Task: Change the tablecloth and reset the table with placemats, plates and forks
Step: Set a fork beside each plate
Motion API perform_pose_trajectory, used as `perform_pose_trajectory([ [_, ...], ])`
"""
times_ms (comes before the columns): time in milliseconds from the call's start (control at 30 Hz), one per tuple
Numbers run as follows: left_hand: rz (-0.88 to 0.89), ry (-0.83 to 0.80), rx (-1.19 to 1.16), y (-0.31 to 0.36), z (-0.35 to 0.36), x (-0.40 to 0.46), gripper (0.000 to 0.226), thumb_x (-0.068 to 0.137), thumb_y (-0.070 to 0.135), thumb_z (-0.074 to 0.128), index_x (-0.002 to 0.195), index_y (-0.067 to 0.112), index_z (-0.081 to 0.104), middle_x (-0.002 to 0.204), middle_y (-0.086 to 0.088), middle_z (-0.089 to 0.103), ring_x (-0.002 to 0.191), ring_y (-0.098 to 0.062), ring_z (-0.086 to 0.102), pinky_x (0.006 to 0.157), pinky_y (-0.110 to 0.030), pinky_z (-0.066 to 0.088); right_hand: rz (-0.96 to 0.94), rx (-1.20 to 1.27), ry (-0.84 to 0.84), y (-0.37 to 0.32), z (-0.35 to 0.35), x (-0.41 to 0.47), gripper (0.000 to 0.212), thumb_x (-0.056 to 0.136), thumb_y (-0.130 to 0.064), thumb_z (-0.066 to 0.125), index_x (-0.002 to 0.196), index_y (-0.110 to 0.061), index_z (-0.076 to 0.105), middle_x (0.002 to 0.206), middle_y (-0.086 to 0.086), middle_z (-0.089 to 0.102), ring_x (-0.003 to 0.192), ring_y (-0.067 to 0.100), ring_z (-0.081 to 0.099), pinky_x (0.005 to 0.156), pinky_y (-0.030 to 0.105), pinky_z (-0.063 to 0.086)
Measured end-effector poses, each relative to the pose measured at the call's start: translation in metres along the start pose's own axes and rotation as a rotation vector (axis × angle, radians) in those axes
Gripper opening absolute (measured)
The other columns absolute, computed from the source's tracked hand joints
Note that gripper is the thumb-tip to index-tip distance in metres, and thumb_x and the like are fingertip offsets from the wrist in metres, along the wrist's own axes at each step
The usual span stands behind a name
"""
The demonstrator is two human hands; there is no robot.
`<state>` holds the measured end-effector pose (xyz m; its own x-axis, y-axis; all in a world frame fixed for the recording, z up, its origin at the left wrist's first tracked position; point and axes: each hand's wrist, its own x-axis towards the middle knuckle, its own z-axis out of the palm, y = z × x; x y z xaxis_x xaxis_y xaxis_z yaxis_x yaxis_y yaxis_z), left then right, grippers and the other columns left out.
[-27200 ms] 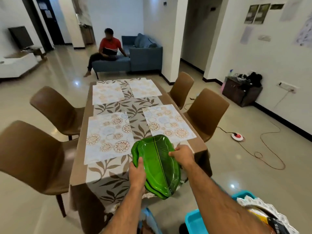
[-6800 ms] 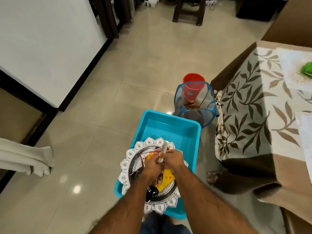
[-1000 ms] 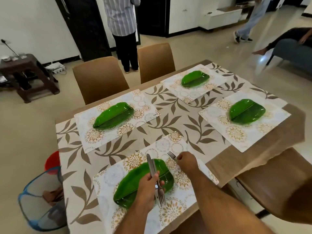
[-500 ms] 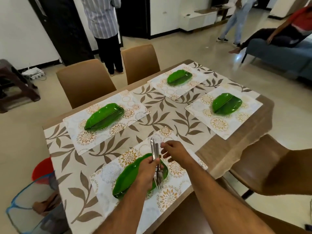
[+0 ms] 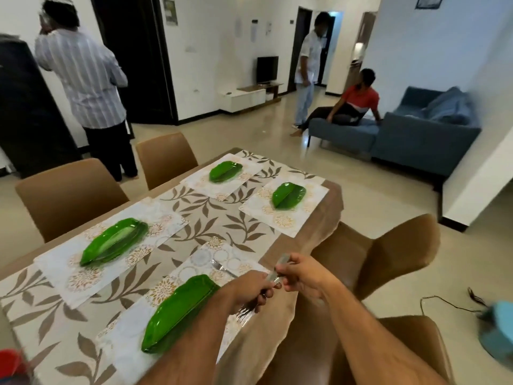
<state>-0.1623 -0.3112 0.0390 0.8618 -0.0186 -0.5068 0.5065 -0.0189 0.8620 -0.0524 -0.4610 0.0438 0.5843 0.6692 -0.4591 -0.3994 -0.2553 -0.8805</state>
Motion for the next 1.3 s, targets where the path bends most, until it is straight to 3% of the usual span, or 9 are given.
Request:
perform_pose_trajectory([
  [167, -0.023, -0.059, 0.133, 0.037, 0.080, 0.012, 0.016, 0.098, 0.021, 0.041, 0.100, 0.015, 0.055, 0.057, 0.009, 0.043, 0.045, -0.004, 0.031, 0.046, -0.020, 0.032, 0.008, 0.014, 0.034, -0.003, -0.065, -0.063, 0.006, 0.092, 0.000, 0.061, 0.097, -0.003, 0.062, 0.084, 0.018, 0.068, 0.057, 0.016, 0.065, 0.055, 0.028, 0.057],
  [267, -0.051, -0.068, 0.190, 0.042, 0.126, 0.021, 0.024, 0.098, 0.023, 0.040, 0.092, 0.020, 0.063, 0.058, 0.009, 0.043, 0.046, -0.004, 0.031, 0.045, -0.018, 0.033, -0.001, 0.036, 0.076, 0.013, -0.104, -0.089, 0.016, 0.090, 0.001, 0.064, 0.104, -0.005, 0.059, 0.079, 0.016, 0.069, 0.058, 0.018, 0.066, 0.052, 0.028, 0.057],
  [500, 0.058, 0.022, 0.297, 0.053, 0.235, 0.038, 0.014, 0.099, 0.019, 0.050, 0.092, 0.013, 0.060, 0.069, 0.002, 0.054, 0.054, -0.005, 0.045, 0.051, -0.020, 0.041, -0.049, 0.058, 0.082, 0.035, -0.198, -0.150, 0.016, 0.087, 0.005, 0.066, 0.099, -0.002, 0.058, 0.080, 0.022, 0.069, 0.056, 0.020, 0.068, 0.051, 0.028, 0.059],
  [667, 0.103, 0.191, 0.388, 0.071, 0.278, 0.066, 0.018, 0.099, 0.029, 0.054, 0.089, 0.016, 0.061, 0.071, 0.000, 0.061, 0.056, -0.008, 0.053, 0.055, -0.023, 0.043, -0.037, 0.108, 0.069, 0.023, -0.256, -0.155, 0.012, 0.087, 0.009, 0.063, 0.096, 0.001, 0.058, 0.066, 0.019, 0.066, 0.047, 0.018, 0.064, 0.045, 0.026, 0.056],
  [833, 0.089, 0.416, -0.094, 0.087, 0.280, 0.104, 0.035, 0.099, 0.040, 0.051, 0.111, 0.009, 0.062, 0.084, -0.006, 0.070, 0.067, -0.014, 0.065, 0.058, -0.026, 0.052, -0.098, 0.144, 0.080, 0.003, -0.304, -0.128, 0.013, 0.088, 0.006, 0.064, 0.100, 0.003, 0.061, 0.073, 0.019, 0.069, 0.054, 0.018, 0.066, 0.052, 0.026, 0.059],
  [900, 0.124, 0.473, -0.486, 0.090, 0.284, 0.127, 0.043, 0.096, 0.048, 0.051, 0.112, 0.009, 0.061, 0.093, -0.014, 0.073, 0.075, -0.021, 0.071, 0.062, -0.029, 0.059, -0.122, 0.201, 0.122, 0.000, -0.323, -0.118, 0.014, 0.088, 0.004, 0.065, 0.102, 0.003, 0.061, 0.078, 0.021, 0.069, 0.057, 0.020, 0.067, 0.055, 0.027, 0.060],
  [1000, 0.240, 0.374, -1.062, 0.092, 0.305, 0.168, 0.063, 0.086, 0.063, 0.048, 0.116, 0.009, 0.058, 0.114, -0.023, 0.068, 0.104, -0.034, 0.067, 0.077, -0.039, 0.061, -0.126, 0.360, 0.251, 0.001, -0.349, -0.103, 0.018, 0.088, 0.003, 0.066, 0.105, 0.005, 0.061, 0.080, 0.021, 0.068, 0.060, 0.020, 0.067, 0.057, 0.029, 0.061],
  [1133, 0.307, 0.397, -1.125, 0.116, 0.346, 0.219, 0.038, 0.097, 0.040, 0.051, 0.121, 0.012, 0.058, 0.125, -0.017, 0.064, 0.116, -0.030, 0.060, 0.095, -0.042, 0.049, -0.080, 0.432, 0.302, -0.010, -0.371, -0.077, 0.015, 0.090, 0.001, 0.065, 0.104, 0.002, 0.063, 0.091, 0.019, 0.071, 0.070, 0.020, 0.070, 0.056, 0.026, 0.059],
  [1300, 0.390, 0.590, -1.182, 0.159, 0.356, 0.285, 0.017, 0.103, 0.016, 0.044, 0.114, 0.008, 0.055, 0.109, -0.014, 0.070, 0.091, -0.023, 0.068, 0.066, -0.032, 0.057, -0.082, 0.394, 0.191, -0.031, -0.390, -0.038, 0.010, 0.091, 0.006, 0.060, 0.101, 0.005, 0.060, 0.084, 0.019, 0.069, 0.067, 0.021, 0.067, 0.058, 0.027, 0.060],
])
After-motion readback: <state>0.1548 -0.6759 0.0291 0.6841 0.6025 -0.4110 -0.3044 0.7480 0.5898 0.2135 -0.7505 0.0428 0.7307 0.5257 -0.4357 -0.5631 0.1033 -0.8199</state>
